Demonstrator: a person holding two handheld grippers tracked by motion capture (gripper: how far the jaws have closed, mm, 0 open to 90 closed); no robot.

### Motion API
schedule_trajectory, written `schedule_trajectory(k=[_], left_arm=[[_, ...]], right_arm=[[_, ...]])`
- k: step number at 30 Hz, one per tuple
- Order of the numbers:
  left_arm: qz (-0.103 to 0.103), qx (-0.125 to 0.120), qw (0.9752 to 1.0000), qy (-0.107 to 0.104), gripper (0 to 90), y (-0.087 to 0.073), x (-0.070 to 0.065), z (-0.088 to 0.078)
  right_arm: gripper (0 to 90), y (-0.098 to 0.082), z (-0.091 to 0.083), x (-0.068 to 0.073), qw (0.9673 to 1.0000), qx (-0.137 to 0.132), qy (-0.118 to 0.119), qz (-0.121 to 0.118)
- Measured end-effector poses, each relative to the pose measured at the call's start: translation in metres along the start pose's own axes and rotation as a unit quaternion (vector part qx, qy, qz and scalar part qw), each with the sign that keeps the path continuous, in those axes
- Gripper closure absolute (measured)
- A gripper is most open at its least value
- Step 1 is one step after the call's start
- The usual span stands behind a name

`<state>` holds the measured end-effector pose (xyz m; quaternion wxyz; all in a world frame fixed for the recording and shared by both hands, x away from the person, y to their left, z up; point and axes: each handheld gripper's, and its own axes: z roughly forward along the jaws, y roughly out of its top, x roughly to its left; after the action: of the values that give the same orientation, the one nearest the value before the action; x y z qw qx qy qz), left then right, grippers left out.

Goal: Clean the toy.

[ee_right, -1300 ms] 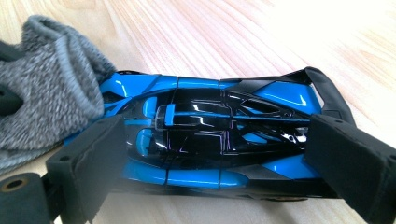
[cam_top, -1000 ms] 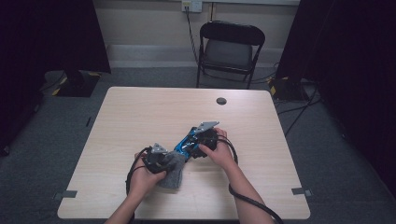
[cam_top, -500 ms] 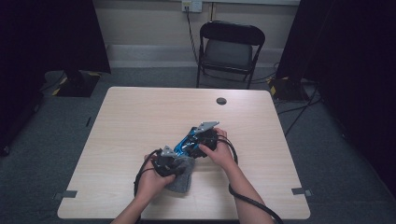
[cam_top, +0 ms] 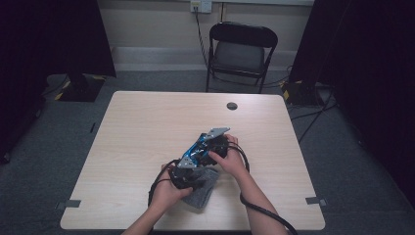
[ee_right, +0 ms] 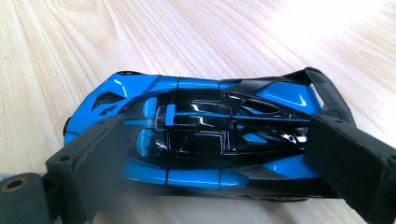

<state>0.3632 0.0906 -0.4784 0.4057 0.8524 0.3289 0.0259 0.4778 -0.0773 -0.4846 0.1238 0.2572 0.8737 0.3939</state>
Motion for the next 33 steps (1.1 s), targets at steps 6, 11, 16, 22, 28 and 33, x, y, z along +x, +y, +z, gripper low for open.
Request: schedule_trajectory(k=[6,11,16,22,28,33], left_arm=[[0.009,-0.010,0.9999,0.004,74.9,0.003,-0.001,-0.010],[-0.001,-0.019,0.9998,0.005,74.9,0.003,0.007,-0.022],[-0.006,-0.027,0.9996,0.006,74.9,0.004,0.011,-0.031],[-0.008,-0.026,0.9996,0.009,75.0,0.004,0.015,-0.037],[-0.011,-0.031,0.9993,0.015,75.0,0.004,0.019,-0.045],[-0.018,-0.031,0.9991,0.021,75.0,0.001,0.023,-0.052]], right_arm=[[5.5,0.000,0.000,0.000,1.0000,0.000,0.001,0.000],[5.5,0.000,0.000,-0.001,1.0000,-0.001,0.001,0.000],[5.5,0.000,0.000,-0.001,1.0000,-0.002,0.001,0.000],[5.5,0.000,0.000,-0.001,1.0000,-0.002,0.001,0.000],[5.5,0.000,0.000,-0.001,1.0000,-0.001,0.001,-0.001],[5.5,0.000,0.000,-0.001,1.0000,-0.001,0.001,-0.001]])
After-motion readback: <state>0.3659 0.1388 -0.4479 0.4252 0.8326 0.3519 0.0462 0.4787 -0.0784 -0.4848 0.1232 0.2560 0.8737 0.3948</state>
